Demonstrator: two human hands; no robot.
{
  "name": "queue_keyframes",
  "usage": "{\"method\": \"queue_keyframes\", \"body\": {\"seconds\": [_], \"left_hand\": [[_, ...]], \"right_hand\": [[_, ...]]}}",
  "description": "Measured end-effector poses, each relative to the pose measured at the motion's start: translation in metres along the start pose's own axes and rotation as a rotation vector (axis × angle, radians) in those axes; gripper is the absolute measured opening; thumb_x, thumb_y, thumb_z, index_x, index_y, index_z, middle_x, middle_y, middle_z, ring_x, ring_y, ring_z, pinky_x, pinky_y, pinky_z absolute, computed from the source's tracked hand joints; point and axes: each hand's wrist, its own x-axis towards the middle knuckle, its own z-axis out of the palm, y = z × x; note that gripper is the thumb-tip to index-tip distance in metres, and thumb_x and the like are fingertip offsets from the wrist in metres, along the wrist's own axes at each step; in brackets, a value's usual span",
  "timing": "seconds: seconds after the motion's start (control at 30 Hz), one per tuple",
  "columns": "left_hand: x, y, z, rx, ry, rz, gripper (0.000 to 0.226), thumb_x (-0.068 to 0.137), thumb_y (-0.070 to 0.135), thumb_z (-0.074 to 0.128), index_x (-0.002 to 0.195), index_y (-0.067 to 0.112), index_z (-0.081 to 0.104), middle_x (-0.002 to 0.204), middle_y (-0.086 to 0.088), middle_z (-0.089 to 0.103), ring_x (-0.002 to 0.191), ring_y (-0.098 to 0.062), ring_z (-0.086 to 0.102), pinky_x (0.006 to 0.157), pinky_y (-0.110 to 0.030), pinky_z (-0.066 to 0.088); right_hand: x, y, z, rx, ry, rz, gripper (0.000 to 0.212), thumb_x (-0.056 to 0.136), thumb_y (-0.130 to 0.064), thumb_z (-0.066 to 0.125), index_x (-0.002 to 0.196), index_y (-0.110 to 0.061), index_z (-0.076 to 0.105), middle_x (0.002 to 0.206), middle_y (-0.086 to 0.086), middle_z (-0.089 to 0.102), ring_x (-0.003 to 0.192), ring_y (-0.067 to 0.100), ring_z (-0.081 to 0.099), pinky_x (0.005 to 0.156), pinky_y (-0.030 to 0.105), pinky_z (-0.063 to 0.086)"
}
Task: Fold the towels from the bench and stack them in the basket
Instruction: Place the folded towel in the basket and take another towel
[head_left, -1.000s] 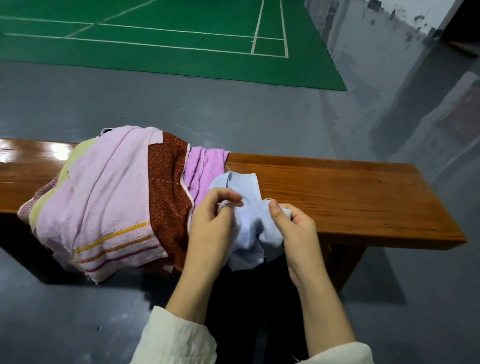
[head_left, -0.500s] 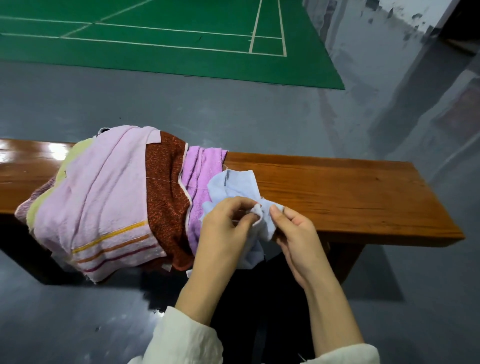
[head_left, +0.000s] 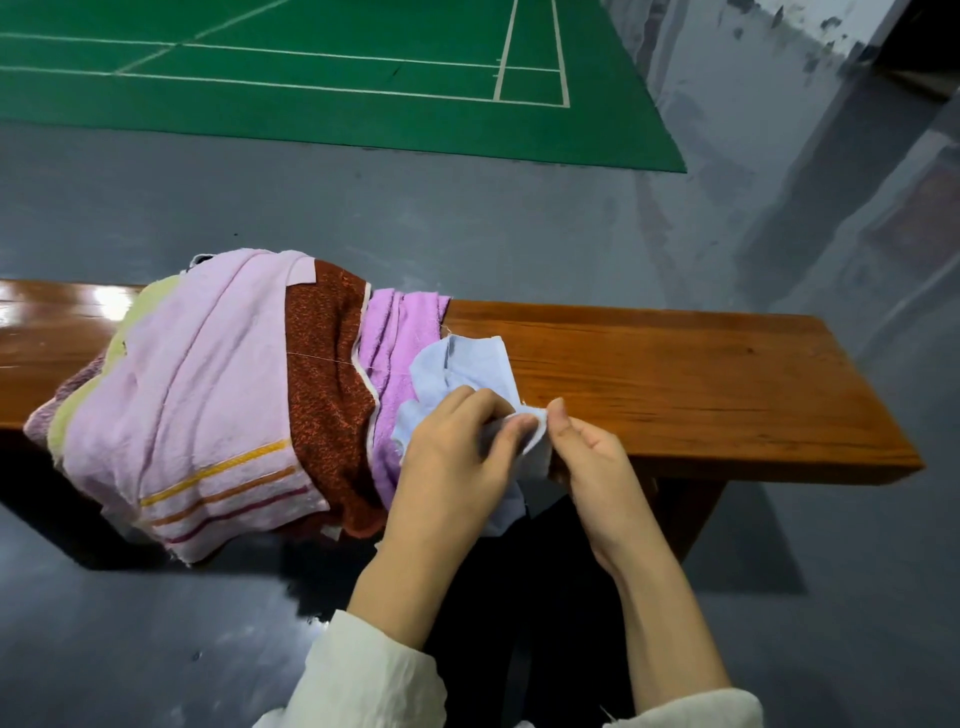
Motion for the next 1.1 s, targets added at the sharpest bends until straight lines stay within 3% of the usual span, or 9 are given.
{"method": "queue_keyframes", "body": {"seconds": [0.1,0.23,0.4,0.5,0.6,0.77,0.87,1.0,1.1], "left_hand": [[0.001,0.001,0.002,0.016,0.017,0.006,0.019,0.082,0.019,0.073,0.069,0.013,0.060,0.067,0.008,0.054,0.067,-0.001,0.048,0.065,-0.005,0.033],[-0.001,-0.003,0.003,-0.017,0.021,-0.036,0.018,0.080,0.026,0.068,0.069,0.017,0.057,0.063,0.009,0.053,0.061,-0.004,0.046,0.060,-0.015,0.035],[0.001,-0.010,0.004,0.032,-0.009,-0.201,0.045,0.073,0.061,0.061,0.063,0.020,0.044,0.059,0.012,0.051,0.054,-0.007,0.043,0.057,-0.032,0.040],[0.002,-0.026,0.000,-0.076,-0.189,-0.201,0.047,0.084,0.049,0.065,0.063,0.010,0.048,0.055,-0.005,0.048,0.053,-0.011,0.044,0.060,-0.036,0.041],[0.000,-0.050,-0.014,0.025,-0.312,-0.141,0.054,0.078,0.058,0.063,0.059,0.011,0.044,0.051,0.000,0.036,0.051,-0.007,0.034,0.055,-0.030,0.033],[-0.002,-0.093,-0.058,0.293,-0.239,-0.155,0.069,0.072,0.077,0.045,0.055,0.010,0.040,0.045,-0.003,0.036,0.045,-0.016,0.039,0.050,-0.039,0.039],[-0.001,-0.105,-0.081,0.423,-0.202,-0.067,0.071,0.078,0.076,0.037,0.056,0.008,0.043,0.045,-0.005,0.036,0.046,-0.016,0.045,0.051,-0.035,0.038],[0.005,-0.118,-0.107,0.226,-0.210,0.011,0.063,0.084,0.060,0.042,0.056,0.004,0.045,0.049,-0.003,0.034,0.047,-0.010,0.037,0.051,-0.025,0.030],[0.008,-0.115,-0.107,-0.032,-0.171,-0.099,0.058,0.079,0.056,0.048,0.059,0.001,0.045,0.057,0.011,0.034,0.056,0.001,0.034,0.051,-0.020,0.028]], "right_hand": [[-0.001,0.001,-0.004,0.041,-0.038,0.032,0.056,0.084,-0.048,0.054,0.096,0.003,0.071,0.101,0.022,0.070,0.096,0.028,0.065,0.089,0.035,0.049],[-0.001,0.001,-0.006,-0.131,-0.059,-0.063,0.038,0.086,-0.033,0.061,0.094,0.003,0.070,0.090,0.019,0.068,0.083,0.015,0.058,0.076,0.025,0.045],[0.000,0.006,-0.009,-0.117,-0.019,-0.034,0.038,0.091,-0.029,0.056,0.098,0.008,0.065,0.089,0.027,0.065,0.083,0.025,0.054,0.076,0.034,0.043],[0.002,0.006,-0.008,0.022,0.119,0.001,0.030,0.099,-0.018,0.043,0.095,0.000,0.066,0.093,0.020,0.071,0.085,0.024,0.063,0.081,0.033,0.049],[0.012,0.008,-0.017,0.129,0.346,-0.039,0.032,0.102,-0.017,0.038,0.087,-0.009,0.065,0.077,-0.001,0.072,0.075,0.010,0.066,0.071,0.018,0.052],[0.019,0.019,-0.031,0.113,0.602,-0.085,0.032,0.104,-0.019,0.037,0.083,-0.014,0.061,0.072,-0.006,0.067,0.067,0.003,0.060,0.073,0.018,0.046],[0.023,0.025,-0.032,0.065,0.682,-0.104,0.029,0.104,-0.019,0.036,0.089,-0.016,0.060,0.080,-0.002,0.063,0.074,0.006,0.058,0.074,0.020,0.045],[0.029,0.026,-0.042,0.018,0.760,-0.146,0.032,0.104,-0.020,0.036,0.080,-0.020,0.058,0.080,-0.006,0.058,0.073,0.004,0.053,0.069,0.011,0.044],[0.029,0.025,-0.044,-0.018,0.769,-0.160,0.035,0.104,-0.020,0.036,0.076,-0.018,0.056,0.076,-0.006,0.056,0.071,0.004,0.050,0.064,0.011,0.042]]}}
